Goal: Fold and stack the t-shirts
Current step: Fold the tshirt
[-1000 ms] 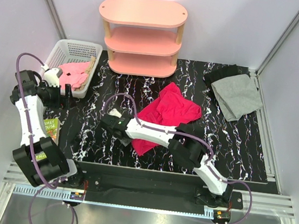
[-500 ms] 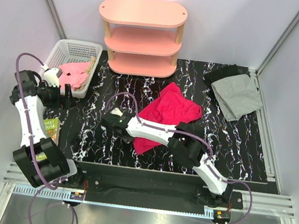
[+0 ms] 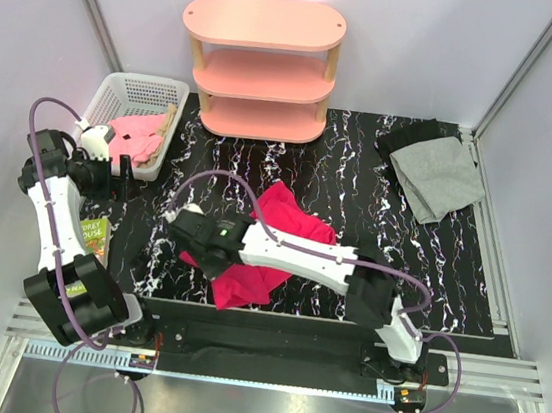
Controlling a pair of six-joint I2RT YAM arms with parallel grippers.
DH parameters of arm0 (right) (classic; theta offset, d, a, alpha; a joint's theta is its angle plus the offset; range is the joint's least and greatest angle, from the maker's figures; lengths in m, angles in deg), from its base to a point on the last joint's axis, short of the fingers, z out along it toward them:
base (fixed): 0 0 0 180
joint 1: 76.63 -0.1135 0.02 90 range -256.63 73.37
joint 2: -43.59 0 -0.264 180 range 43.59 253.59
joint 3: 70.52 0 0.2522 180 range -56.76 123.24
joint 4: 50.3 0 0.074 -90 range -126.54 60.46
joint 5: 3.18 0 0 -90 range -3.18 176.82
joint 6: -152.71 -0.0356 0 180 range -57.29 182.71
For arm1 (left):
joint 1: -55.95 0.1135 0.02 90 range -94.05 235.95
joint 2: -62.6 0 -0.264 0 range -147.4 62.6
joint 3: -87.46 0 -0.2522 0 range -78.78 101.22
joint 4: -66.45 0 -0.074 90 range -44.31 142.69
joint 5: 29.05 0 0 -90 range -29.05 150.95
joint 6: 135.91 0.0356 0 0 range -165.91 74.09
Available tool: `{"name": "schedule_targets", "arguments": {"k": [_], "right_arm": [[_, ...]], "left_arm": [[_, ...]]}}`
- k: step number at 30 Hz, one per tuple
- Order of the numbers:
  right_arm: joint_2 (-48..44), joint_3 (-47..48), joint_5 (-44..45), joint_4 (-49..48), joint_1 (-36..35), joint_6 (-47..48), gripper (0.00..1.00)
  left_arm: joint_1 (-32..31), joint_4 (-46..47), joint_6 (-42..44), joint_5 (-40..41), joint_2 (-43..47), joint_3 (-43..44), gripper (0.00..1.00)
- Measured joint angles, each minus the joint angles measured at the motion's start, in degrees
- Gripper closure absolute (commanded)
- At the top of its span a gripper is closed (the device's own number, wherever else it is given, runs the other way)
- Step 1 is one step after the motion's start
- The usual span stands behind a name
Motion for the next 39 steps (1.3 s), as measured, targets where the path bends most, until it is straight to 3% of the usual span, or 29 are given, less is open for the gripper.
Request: {"name": "schedule_targets", "arguments": {"k": [12, 19, 26, 39], "right_arm": [[-8.02, 2.12, -5.62, -0.48, 1.66, -1.66, 1.00], [-16.63, -15.34, -11.61, -7.87, 11.23, -3.37, 1.00], [-21.05, -24.24, -15.54, -14.49, 22.95, -3.76, 1.00], [-21.18, -32.26, -30.80, -28.52, 28.70, -10.97, 1.00]], "left_arm": [[0.00, -0.79, -0.04, -0.09, 0.00, 1.84, 0.09], [0.00, -1.70, -0.04, -0.13, 0.02, 2.36, 0.09], [0.00, -2.05, -0.37, -0.94, 0.00, 3.26, 0.09], [-0.02, -2.21, -0.46, -1.01, -0.02, 3.34, 0.09]]}}
